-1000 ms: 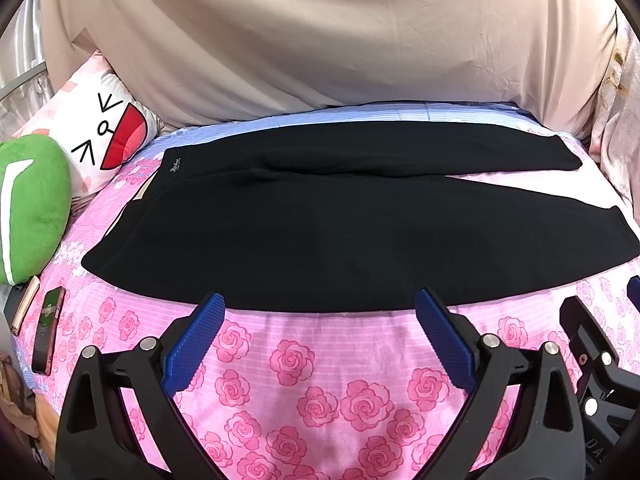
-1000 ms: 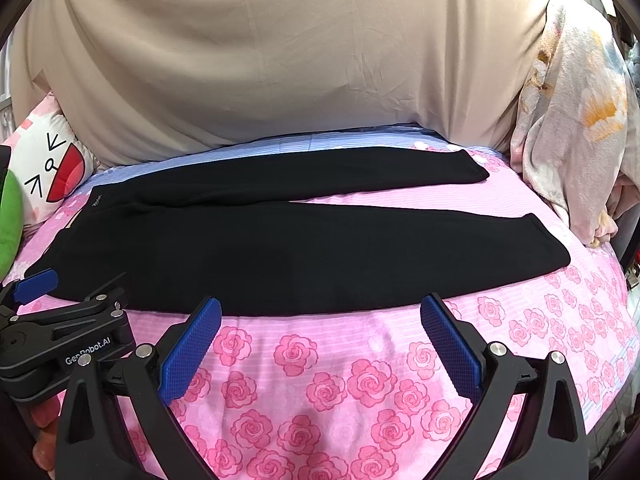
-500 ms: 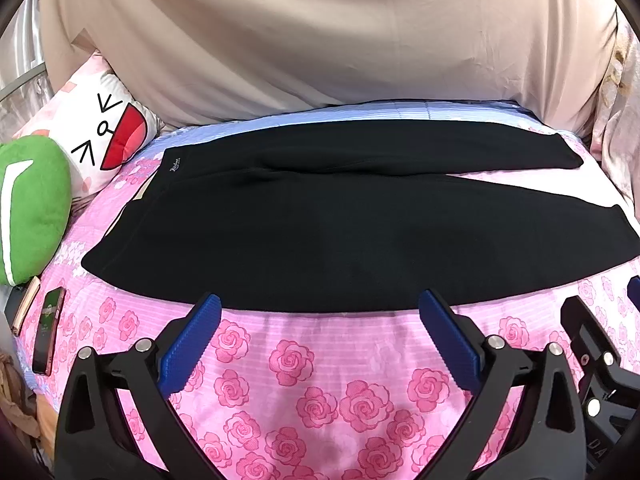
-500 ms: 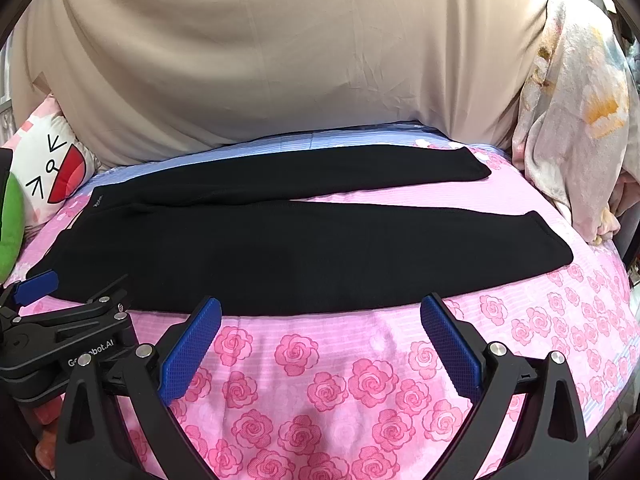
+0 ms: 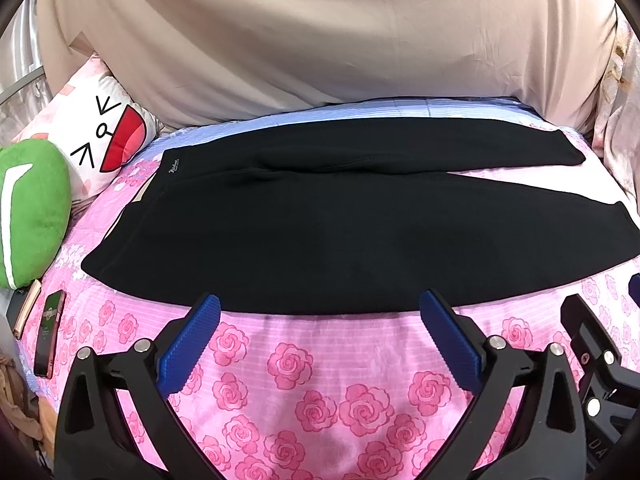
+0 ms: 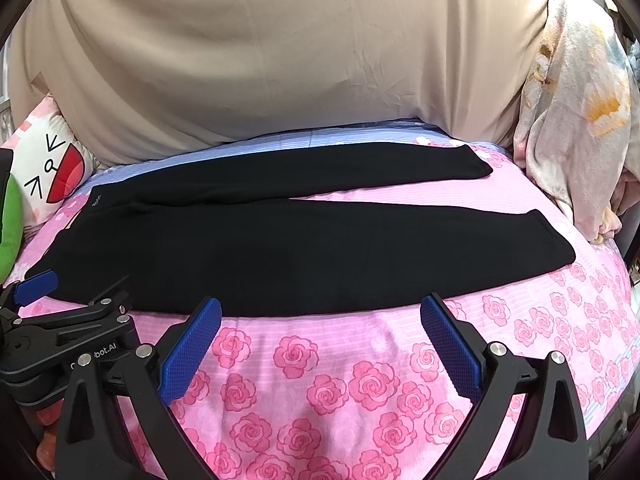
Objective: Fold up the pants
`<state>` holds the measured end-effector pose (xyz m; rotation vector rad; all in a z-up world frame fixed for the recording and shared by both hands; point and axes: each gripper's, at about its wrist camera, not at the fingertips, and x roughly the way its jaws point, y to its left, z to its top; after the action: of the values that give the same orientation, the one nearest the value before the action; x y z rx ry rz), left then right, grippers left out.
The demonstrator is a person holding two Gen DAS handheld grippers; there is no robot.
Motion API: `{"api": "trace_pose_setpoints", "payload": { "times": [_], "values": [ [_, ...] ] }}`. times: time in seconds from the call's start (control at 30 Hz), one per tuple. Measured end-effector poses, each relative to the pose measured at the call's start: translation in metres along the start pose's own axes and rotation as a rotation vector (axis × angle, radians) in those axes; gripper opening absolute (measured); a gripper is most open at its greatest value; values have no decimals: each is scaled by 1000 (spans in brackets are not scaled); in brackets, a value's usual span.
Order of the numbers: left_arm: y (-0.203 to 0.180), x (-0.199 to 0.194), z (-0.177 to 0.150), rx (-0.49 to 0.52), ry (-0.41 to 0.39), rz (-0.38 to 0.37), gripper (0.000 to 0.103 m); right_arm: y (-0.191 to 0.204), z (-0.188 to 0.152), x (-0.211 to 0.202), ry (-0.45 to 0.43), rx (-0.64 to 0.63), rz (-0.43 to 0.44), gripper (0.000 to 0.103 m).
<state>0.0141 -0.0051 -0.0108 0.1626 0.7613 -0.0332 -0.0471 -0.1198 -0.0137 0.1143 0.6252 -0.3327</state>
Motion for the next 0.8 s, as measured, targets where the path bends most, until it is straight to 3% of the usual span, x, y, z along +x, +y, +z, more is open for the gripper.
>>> {"api": "trace_pose_setpoints", "payload": {
  "times": [0.1,0.23,0.4,0.5,0.73,0.8],
  "values": [
    [0,3,0,-4,10,-8,98,0,0,2,2,-1,-1,98],
    [4,10,3,-13,52,-74,98,-11,7,11,12,-7,16,98],
    [13,20,10,-26,33,-46,98,-91,51,49,4,46,32,98],
    [24,31,17,-69,47,-68,98,-147,89,90,1,66,47,98],
    [55,38,33,-214,-51,-60,97,-246,180,221,63,25,-136,96],
    [64,41,37,-270,-66,-64,97,-266,198,257,89,43,-117,91]
  ]
}}
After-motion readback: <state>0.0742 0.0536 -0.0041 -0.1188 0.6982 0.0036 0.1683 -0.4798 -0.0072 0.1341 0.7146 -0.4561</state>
